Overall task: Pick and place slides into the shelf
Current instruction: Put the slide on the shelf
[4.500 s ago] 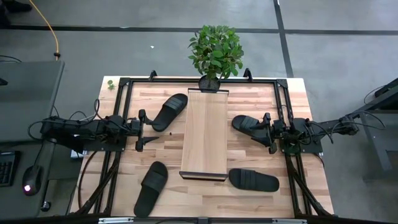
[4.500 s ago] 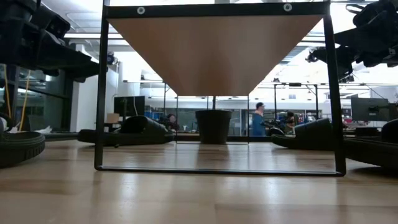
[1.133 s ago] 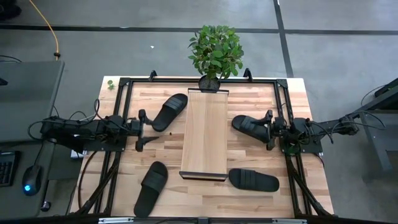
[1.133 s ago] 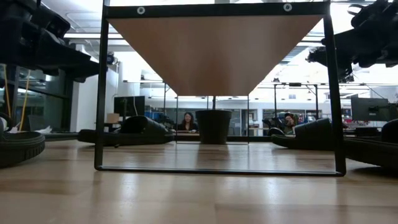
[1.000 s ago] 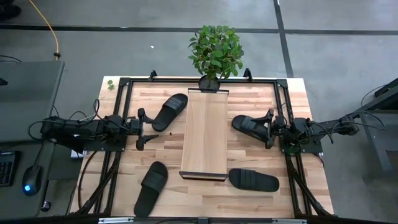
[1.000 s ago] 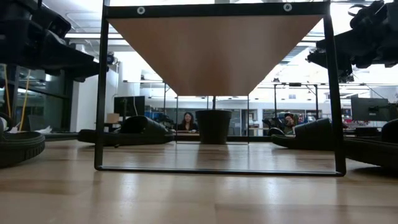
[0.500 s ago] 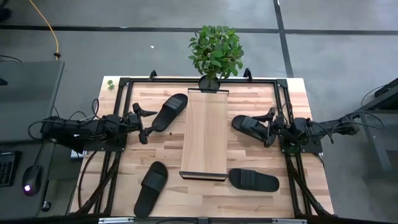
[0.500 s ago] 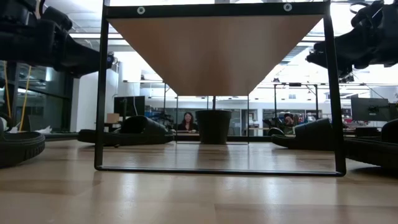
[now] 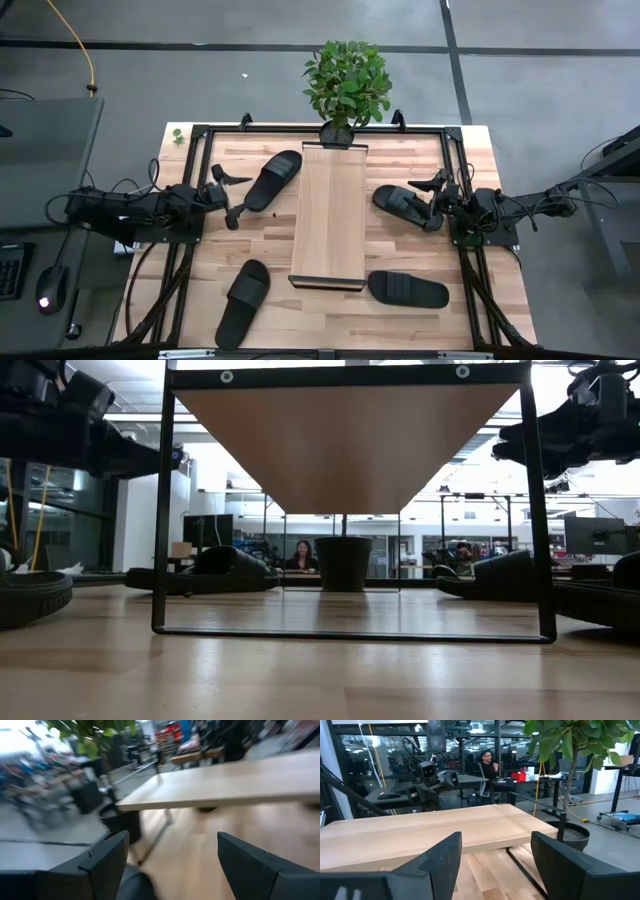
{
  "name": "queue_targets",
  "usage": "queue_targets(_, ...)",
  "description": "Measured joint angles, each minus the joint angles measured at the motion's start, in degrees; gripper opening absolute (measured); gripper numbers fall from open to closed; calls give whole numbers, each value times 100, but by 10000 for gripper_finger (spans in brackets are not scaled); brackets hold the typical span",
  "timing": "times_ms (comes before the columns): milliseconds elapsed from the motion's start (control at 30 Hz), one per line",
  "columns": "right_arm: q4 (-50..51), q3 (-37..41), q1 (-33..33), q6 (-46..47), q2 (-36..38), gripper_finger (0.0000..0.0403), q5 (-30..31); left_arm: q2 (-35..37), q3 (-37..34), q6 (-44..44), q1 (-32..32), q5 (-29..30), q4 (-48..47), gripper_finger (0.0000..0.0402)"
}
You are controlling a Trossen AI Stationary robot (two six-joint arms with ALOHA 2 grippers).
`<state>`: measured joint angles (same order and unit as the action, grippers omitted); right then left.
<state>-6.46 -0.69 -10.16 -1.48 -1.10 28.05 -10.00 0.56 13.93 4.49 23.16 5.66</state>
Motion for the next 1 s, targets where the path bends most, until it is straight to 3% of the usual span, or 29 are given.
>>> queue_targets(267, -7, 0, 0, 147, 0, 231, -6, 0, 0, 1489, 0, 1239, -39, 287)
queue_targets(567, -74, 0, -2, 166, 0, 231, -8, -382, 0, 1568, 3, 1416, -38, 287)
queue_targets(1000, -172, 0, 0, -40, 0, 231, 80, -1636, 0, 1696, 7, 1937, 1222, 287)
